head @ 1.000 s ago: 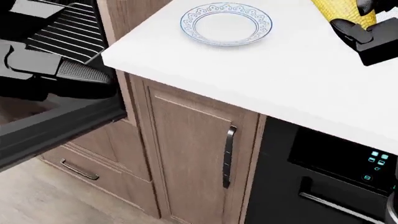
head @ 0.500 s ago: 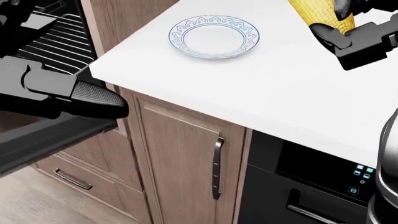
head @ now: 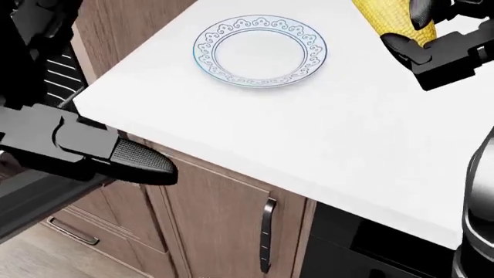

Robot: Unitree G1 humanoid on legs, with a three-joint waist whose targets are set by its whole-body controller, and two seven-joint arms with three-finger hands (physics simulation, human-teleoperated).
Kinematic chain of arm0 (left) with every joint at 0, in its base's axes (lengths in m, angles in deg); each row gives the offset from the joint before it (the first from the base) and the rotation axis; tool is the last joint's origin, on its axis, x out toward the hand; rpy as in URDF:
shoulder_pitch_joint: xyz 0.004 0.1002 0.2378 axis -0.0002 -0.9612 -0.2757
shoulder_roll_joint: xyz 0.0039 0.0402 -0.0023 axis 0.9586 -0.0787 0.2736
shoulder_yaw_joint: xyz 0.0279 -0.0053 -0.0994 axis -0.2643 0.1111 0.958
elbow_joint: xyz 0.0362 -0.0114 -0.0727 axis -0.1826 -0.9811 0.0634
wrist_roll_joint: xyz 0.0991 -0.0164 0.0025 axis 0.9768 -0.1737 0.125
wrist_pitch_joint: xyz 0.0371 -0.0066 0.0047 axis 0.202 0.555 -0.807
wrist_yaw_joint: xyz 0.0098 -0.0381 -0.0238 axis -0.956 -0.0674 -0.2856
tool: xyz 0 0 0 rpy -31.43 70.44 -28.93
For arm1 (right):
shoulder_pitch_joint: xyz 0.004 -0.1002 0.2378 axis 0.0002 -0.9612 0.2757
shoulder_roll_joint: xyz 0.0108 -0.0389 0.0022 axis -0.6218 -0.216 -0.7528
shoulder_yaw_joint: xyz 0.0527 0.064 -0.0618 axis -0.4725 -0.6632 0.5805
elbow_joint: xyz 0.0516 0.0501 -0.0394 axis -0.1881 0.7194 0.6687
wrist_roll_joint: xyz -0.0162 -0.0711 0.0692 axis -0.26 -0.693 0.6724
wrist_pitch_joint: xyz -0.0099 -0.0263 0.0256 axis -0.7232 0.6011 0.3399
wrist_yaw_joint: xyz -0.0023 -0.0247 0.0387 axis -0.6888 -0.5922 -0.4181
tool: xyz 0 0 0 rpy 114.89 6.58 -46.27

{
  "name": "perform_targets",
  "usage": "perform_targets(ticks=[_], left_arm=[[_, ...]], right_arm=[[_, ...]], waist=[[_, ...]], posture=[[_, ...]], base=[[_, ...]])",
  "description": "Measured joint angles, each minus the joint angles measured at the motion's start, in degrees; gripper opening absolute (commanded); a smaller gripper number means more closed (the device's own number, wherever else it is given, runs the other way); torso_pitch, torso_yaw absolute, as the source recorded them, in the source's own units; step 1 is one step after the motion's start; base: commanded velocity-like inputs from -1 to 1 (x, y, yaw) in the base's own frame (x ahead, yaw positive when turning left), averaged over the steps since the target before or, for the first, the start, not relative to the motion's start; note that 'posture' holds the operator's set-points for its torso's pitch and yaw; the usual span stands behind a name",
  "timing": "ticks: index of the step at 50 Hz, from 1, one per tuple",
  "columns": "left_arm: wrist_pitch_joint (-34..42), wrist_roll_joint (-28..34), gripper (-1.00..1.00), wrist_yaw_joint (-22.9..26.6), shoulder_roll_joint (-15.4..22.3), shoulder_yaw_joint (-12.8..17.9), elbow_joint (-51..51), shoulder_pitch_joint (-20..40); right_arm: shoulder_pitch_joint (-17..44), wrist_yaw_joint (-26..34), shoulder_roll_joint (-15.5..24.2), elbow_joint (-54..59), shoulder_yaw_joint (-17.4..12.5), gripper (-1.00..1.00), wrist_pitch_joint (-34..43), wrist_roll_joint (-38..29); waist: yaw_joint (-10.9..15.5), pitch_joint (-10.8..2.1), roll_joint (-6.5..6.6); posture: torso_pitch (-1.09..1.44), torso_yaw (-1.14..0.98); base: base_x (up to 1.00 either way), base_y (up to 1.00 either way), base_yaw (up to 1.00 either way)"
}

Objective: Pick the corn from the oven and place it on the plate on the counter.

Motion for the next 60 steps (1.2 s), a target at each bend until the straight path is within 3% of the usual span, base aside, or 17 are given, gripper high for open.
perform_targets(ticks=[3,6,13,22,26,30,32,34,36,43,60], left_arm=[[0.49,1.41,1.00,2.12,-0.44,-1.43,2.30,-1.50],[0.17,3.51,1.00,4.07,-0.84,-3.09,3.31,-2.69],[-0.97,7.65,1.00,6.36,-1.05,-5.29,3.26,-4.47],[-0.93,12.93,1.00,9.04,-2.40,-7.27,3.72,-3.86],[-1.26,14.41,1.00,10.32,-3.17,-8.81,3.43,-3.92],[-1.36,15.81,1.00,12.15,-3.15,-9.03,3.61,-4.02],[-1.34,16.88,1.00,12.62,-3.06,-8.36,3.58,-3.52],[-1.13,17.71,1.00,12.90,-3.04,-8.19,3.28,-3.18],[-0.80,18.29,1.00,13.32,-3.00,-8.18,3.27,-3.49],[-0.38,21.38,1.00,15.08,-3.81,-9.46,2.95,-3.46],[-0.60,28.81,1.00,19.57,-5.96,-13.12,3.23,-2.51]], right_arm=[[-0.39,0.15,-0.40,0.85,0.19,-1.00,0.72,0.00],[0.05,0.24,-0.89,0.01,0.93,-1.00,0.69,-0.11],[-0.49,0.82,-1.98,-1.74,2.04,-1.00,-0.32,-0.45],[-0.80,1.89,-2.34,-2.35,2.04,-1.00,-0.49,-0.80],[-0.90,1.45,-2.07,-2.33,1.01,-1.00,-0.43,-1.50],[-1.09,1.07,-2.09,-1.70,0.56,-1.00,0.08,-2.00],[-0.55,1.12,-2.16,-2.30,1.06,-1.00,-0.11,-1.96],[-0.39,1.23,-2.35,-2.54,1.56,-1.00,-0.48,-1.85],[-1.06,1.25,-3.04,-2.26,2.06,-1.00,-0.81,-1.76],[-0.86,0.45,-4.99,1.26,3.56,-1.00,-1.75,-1.27],[3.15,-3.43,-8.39,13.92,5.56,-1.00,-6.11,-3.75]], waist=[[-0.25,0.92,0.50],[-0.47,0.55,2.63],[-0.26,-0.84,0.77],[0.58,-2.53,0.50],[-0.05,-2.28,1.12],[-0.03,-1.58,-0.56],[-0.32,-0.61,-0.04],[-0.68,-0.42,1.57],[-0.75,-0.20,1.04],[-0.27,-0.65,0.12],[-0.29,-0.92,0.46]], posture=[[0.00,0.00],[0.00,0.00],[0.00,0.00],[0.00,0.00],[0.00,0.00],[0.00,0.00],[0.00,0.00],[0.00,0.00],[0.00,0.00],[0.00,0.00],[0.00,0.00]], base=[[0.03,0.00,0.00],[0.03,0.00,0.00],[0.03,0.00,0.00],[0.10,0.00,0.00],[0.10,0.00,0.00],[0.05,0.00,0.00],[0.00,0.00,0.00],[0.00,0.00,0.00],[0.00,0.00,0.00],[0.00,0.00,0.00],[0.00,0.00,0.00]])
